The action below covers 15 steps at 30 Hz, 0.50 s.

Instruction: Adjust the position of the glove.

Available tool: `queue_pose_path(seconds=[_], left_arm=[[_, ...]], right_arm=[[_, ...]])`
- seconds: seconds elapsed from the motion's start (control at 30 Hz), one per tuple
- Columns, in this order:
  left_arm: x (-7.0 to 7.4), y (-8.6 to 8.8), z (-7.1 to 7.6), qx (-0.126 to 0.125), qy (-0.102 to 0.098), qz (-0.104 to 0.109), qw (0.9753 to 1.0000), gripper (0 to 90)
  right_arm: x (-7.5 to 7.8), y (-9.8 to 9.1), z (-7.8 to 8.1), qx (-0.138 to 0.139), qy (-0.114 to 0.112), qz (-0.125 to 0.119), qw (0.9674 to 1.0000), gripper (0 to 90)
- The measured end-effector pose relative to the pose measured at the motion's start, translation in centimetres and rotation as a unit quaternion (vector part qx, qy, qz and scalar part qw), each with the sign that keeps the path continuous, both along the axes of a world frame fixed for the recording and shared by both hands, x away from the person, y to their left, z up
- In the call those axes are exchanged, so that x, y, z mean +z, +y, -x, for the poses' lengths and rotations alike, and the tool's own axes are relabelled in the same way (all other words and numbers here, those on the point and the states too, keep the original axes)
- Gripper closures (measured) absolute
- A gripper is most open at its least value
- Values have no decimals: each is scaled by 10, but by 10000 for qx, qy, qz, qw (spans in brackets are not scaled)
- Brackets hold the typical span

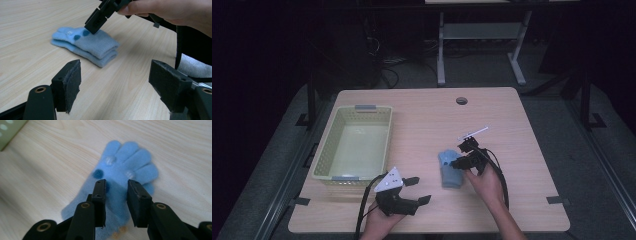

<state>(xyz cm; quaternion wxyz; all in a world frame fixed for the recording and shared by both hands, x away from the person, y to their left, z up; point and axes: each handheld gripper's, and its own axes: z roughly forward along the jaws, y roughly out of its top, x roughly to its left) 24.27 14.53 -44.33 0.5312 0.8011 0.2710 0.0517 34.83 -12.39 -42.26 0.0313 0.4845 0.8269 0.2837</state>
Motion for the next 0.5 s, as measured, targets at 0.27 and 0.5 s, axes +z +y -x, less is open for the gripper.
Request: queue_pose_path(seconds=[0.27,0.5], left_arm=[[0,0,-1,-9,11,-7,10000,254],[0,-1,-2,-14,62,10,10000,266]], right_arm=[[3,0,0,-15,-207,-20,9998,727],[-10,4,-4,79,96,-59,9999,765]])
